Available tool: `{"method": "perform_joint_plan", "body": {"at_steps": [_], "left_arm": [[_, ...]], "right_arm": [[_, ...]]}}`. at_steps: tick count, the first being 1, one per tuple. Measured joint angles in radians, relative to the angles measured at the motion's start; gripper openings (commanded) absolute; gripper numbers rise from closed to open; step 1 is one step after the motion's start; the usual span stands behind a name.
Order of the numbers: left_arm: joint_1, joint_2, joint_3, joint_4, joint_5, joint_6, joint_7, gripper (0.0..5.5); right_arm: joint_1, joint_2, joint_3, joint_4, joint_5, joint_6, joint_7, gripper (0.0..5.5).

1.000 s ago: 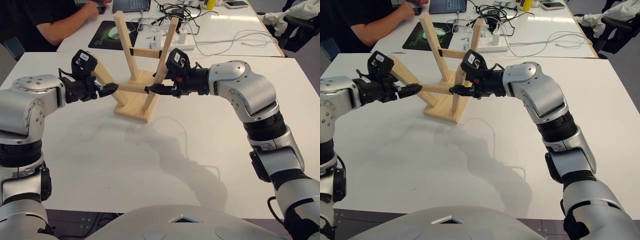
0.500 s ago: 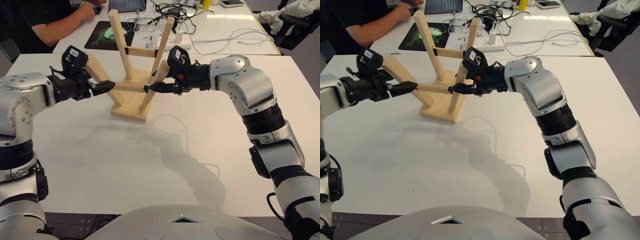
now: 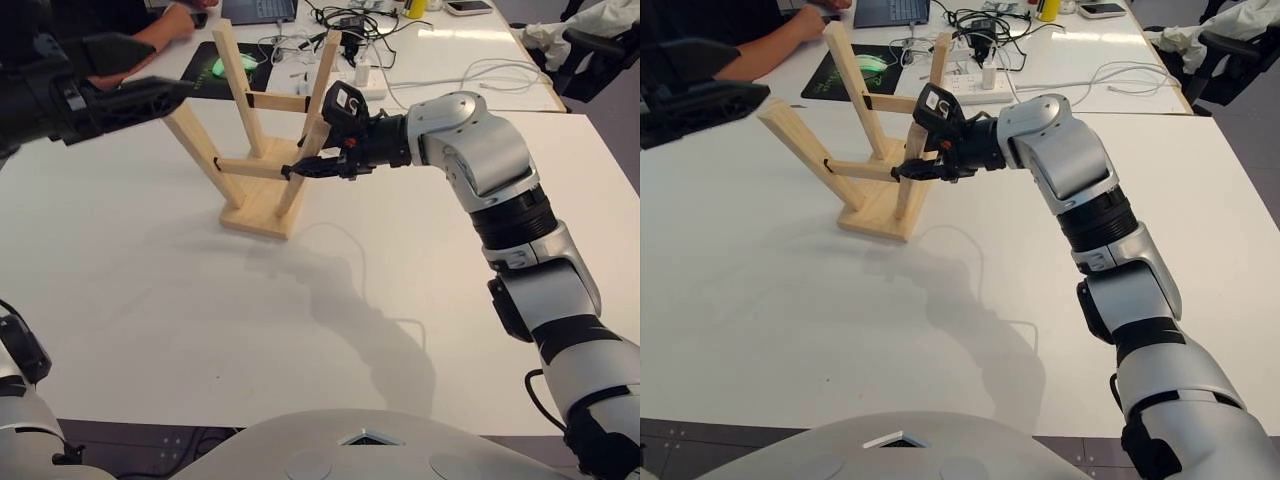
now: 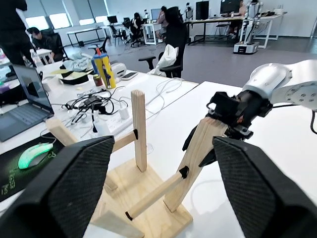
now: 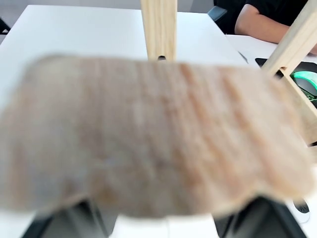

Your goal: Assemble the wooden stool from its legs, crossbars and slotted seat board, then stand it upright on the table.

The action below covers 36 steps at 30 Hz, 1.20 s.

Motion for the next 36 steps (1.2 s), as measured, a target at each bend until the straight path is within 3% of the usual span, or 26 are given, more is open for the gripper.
{"method": "perform_joint_plan", "body": {"at_steps": [13, 24, 36], "left_arm": [[0.159, -0.064, 0.098, -0.102, -0.105, -0.018, 0.137, 3.68], [0.165, -0.073, 0.099, -0.103, -0.208, -0.016, 0.194, 3.68], [0.167, -0.071, 0.060, -0.079, -0.235, -0.018, 0.210, 3.68]], "right_arm": [[-0.188, -0.023, 0.075, 0.269, -0.137, -0.158, 0.292, 2.07], [-0.044, -0.163, -0.001, 0.071, -0.074, -0.057, 0.383, 2.07], [-0.007, -0.180, -0.018, -0.011, -0.055, -0.037, 0.391, 2.07]]}}
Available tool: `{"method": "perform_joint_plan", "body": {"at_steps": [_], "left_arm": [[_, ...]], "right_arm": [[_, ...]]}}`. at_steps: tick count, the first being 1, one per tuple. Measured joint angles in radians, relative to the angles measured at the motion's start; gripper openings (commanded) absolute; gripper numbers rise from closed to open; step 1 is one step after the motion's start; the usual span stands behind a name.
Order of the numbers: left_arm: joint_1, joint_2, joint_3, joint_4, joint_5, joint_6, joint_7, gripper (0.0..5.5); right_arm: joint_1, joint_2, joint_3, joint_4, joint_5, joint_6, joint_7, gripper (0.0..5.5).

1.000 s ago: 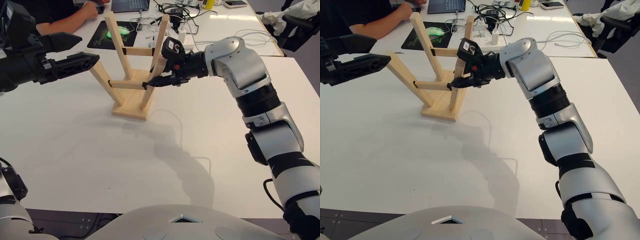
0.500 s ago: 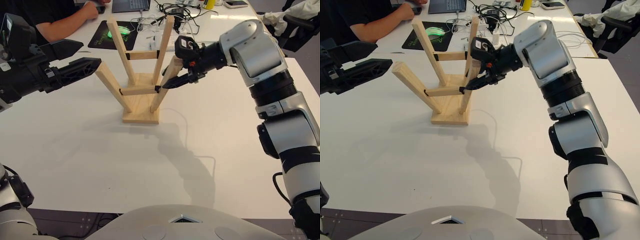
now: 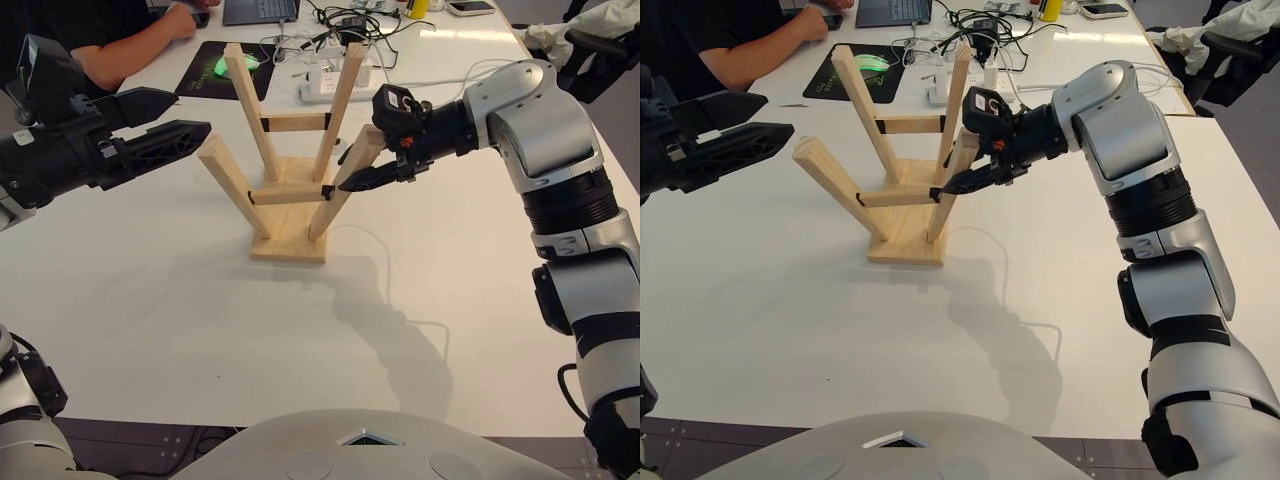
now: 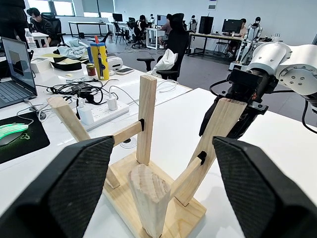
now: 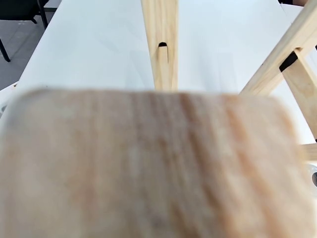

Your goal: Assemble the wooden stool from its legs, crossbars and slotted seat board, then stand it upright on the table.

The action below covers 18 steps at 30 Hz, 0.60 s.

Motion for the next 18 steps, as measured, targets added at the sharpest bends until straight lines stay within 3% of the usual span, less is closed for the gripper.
{"method": "perform_joint_plan", "body": {"at_steps": [6, 10, 16, 18], "left_arm": [[-0.028, -0.018, -0.062, -0.006, 0.023, -0.022, 0.052, 3.68], [-0.142, -0.133, -0.221, -0.098, 0.166, -0.123, 0.235, 3.68], [-0.189, -0.253, -0.296, -0.175, 0.228, -0.154, 0.398, 3.68], [-0.187, -0.283, -0.361, -0.211, 0.295, -0.164, 0.458, 3.42]], "right_arm": [[0.023, 0.024, -0.030, -0.003, 0.005, -0.004, -0.034, 2.07], [0.045, 0.037, -0.039, -0.029, 0.005, -0.007, -0.064, 2.07], [0.075, 0.045, -0.049, -0.086, 0.017, 0.026, -0.111, 2.07], [0.078, 0.044, -0.049, -0.099, 0.017, 0.036, -0.118, 2.07]]}}
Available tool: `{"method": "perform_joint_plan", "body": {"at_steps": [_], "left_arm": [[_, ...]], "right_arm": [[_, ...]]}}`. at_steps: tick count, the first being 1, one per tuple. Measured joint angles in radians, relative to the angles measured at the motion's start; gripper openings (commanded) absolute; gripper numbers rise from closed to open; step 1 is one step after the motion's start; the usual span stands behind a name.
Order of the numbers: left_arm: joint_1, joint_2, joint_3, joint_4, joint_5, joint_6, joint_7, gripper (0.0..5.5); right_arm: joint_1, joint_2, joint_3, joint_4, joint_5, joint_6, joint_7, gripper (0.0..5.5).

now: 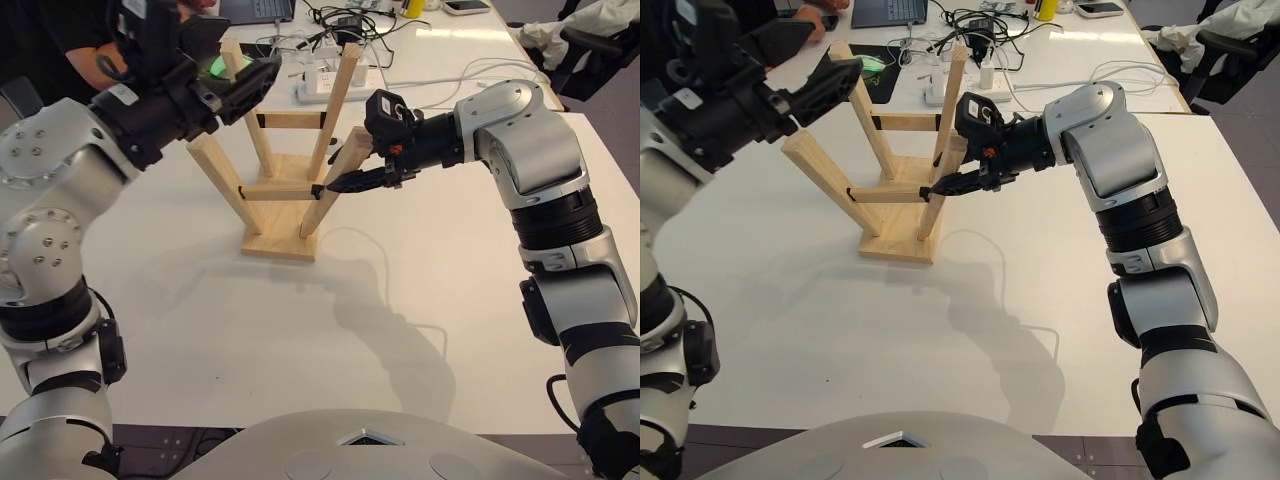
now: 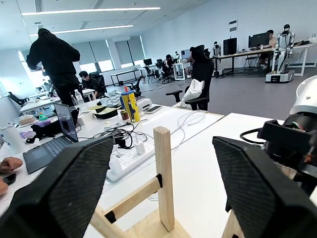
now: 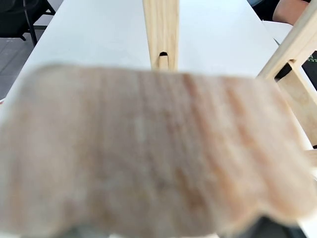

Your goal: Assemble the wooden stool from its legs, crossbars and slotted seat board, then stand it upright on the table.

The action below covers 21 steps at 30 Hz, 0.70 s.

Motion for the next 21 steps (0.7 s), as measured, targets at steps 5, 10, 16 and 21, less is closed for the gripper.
{"method": "perform_joint_plan", "body": {"at_steps": [5, 10, 16, 21], "left_arm": [[0.102, -0.045, -0.257, -0.039, 0.297, -0.095, 0.151, 2.64], [0.190, -0.068, -0.324, -0.038, 0.373, -0.111, 0.136, 1.90], [0.197, -0.070, -0.347, -0.046, 0.415, -0.109, 0.099, 1.06], [0.188, -0.079, -0.357, -0.046, 0.441, -0.096, 0.075, 0.30]], "right_arm": [[0.002, 0.000, 0.000, -0.013, 0.008, 0.025, -0.013, 2.07], [0.001, 0.000, 0.003, -0.014, 0.011, 0.030, -0.014, 2.07], [-0.002, -0.001, 0.006, -0.013, 0.011, 0.032, -0.014, 2.07], [-0.003, 0.000, 0.007, -0.012, 0.011, 0.036, -0.014, 2.07]]}}
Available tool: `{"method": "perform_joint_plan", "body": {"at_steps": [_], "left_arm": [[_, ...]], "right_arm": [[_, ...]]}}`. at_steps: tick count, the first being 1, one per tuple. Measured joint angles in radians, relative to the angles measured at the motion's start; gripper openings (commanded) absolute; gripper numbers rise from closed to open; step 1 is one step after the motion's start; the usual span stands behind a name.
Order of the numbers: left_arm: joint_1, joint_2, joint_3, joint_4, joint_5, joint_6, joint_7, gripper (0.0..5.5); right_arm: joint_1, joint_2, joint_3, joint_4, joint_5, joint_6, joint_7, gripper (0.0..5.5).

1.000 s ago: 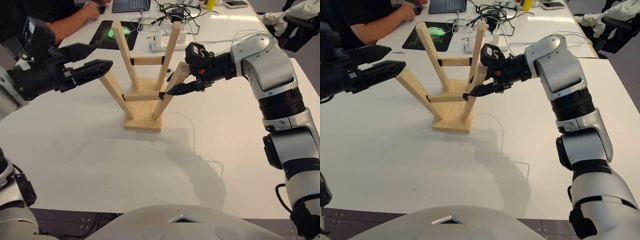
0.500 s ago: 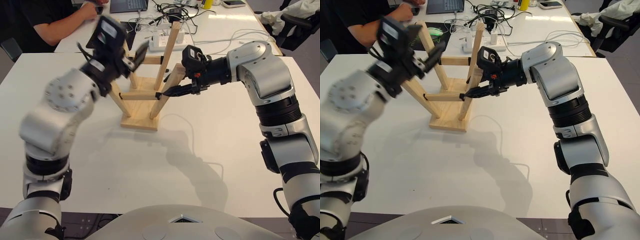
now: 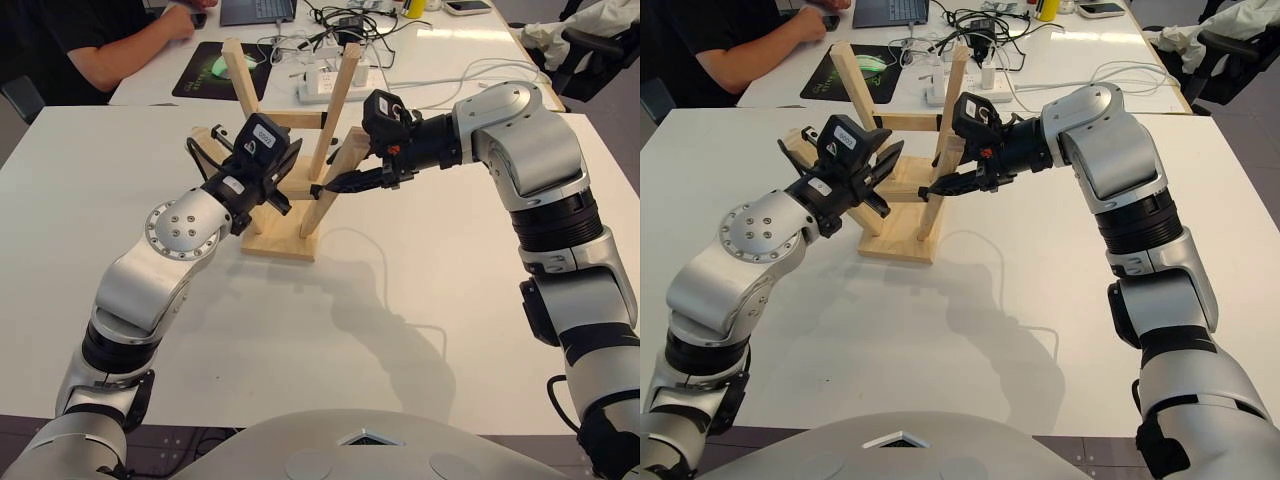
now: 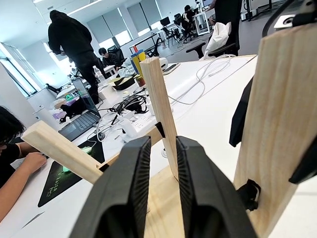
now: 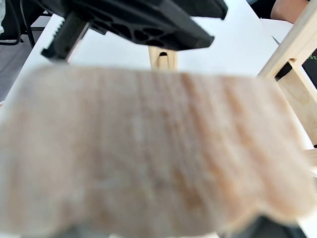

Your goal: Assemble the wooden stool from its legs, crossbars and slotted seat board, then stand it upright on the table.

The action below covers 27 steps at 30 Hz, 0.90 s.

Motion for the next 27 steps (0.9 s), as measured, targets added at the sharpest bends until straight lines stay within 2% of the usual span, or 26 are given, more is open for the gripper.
{"method": "perform_joint_plan", "body": {"at_steps": [3, 9, 12, 15, 19, 24, 27], "left_arm": [[-0.020, -0.009, -0.011, -0.001, 0.033, 0.005, -0.006, 0.00], [-0.009, 0.004, -0.104, 0.018, 0.107, 0.035, -0.042, 0.00], [0.017, 0.042, -0.179, 0.018, 0.143, 0.071, -0.081, 0.00], [0.013, 0.069, -0.204, 0.001, 0.170, 0.088, -0.102, 0.00], [0.001, 0.049, -0.173, 0.015, 0.184, 0.081, -0.106, 0.00], [-0.091, -0.033, -0.017, 0.000, 0.272, -0.079, 0.005, 0.00], [-0.096, -0.055, 0.000, -0.028, 0.297, -0.094, 0.010, 0.00]], "right_arm": [[-0.002, 0.001, 0.002, 0.000, 0.000, 0.003, 0.000, 2.07], [-0.013, 0.005, 0.010, 0.003, 0.000, 0.008, 0.000, 2.07], [-0.019, 0.006, 0.014, 0.008, 0.000, 0.012, 0.000, 2.07], [-0.021, 0.007, 0.017, 0.008, 0.000, 0.021, 0.000, 2.07], [-0.023, 0.007, 0.017, 0.007, 0.000, 0.028, 0.000, 2.07], [-0.025, 0.011, 0.019, 0.003, 0.005, 0.031, 0.000, 2.07], [-0.025, 0.012, 0.021, 0.002, 0.005, 0.033, 0.000, 2.07]]}}
